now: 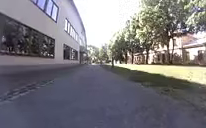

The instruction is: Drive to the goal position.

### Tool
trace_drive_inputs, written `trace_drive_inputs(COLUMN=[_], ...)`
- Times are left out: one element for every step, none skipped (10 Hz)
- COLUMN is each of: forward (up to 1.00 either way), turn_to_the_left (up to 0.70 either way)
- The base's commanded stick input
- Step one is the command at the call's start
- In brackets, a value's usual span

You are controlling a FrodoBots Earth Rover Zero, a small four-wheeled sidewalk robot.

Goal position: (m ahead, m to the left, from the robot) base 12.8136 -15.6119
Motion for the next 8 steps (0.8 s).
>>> trace_drive_inputs(forward=[0.45, 0.45, 0.45, 0.45, 0.45, 0.45, 0.45, 0.45], turn_to_the_left=[0.0, 0.0, 0.0, 0.0, 0.0, 0.0, 0.0, 0.0])
